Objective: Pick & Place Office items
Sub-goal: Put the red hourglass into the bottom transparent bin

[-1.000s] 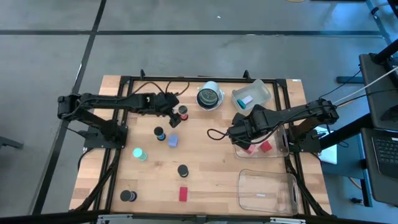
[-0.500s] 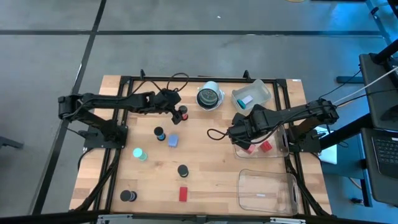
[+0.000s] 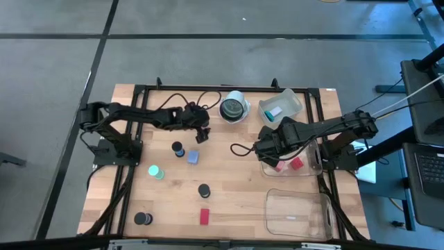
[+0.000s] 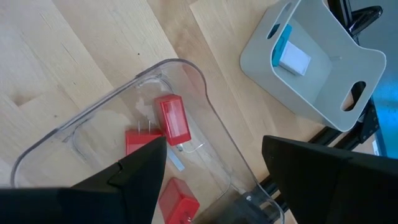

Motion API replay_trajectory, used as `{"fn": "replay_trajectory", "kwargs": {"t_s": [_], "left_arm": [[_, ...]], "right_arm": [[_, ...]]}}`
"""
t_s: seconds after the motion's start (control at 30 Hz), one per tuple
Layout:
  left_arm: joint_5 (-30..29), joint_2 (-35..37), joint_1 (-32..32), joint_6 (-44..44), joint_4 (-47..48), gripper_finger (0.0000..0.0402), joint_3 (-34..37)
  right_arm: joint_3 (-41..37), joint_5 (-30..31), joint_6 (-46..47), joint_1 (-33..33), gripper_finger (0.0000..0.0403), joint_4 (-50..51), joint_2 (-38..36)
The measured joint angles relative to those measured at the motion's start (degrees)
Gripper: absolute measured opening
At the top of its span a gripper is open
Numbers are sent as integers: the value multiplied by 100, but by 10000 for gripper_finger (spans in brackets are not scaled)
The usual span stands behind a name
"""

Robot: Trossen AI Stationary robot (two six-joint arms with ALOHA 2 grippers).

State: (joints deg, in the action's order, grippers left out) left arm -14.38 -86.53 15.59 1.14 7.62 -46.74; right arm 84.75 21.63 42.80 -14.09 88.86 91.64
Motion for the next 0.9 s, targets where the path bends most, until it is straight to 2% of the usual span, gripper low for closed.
{"fn": "replay_trajectory", "kwargs": {"t_s": [0.3, 0.47, 0.63, 0.9], "left_arm": [[48, -19, 103, 67, 19, 310, 0], [655, -19, 101, 110, 16, 266, 0], [807, -19, 96, 263, 16, 208, 0], [804, -19, -244, 554, -97, 206, 0]], "right_arm": [[0, 0, -1, 0, 267, -15, 0], [0, 0, -1, 0, 267, -17, 0], [0, 0, -2, 1, 267, -17, 0], [0, 0, -3, 2, 267, -17, 0]]}}
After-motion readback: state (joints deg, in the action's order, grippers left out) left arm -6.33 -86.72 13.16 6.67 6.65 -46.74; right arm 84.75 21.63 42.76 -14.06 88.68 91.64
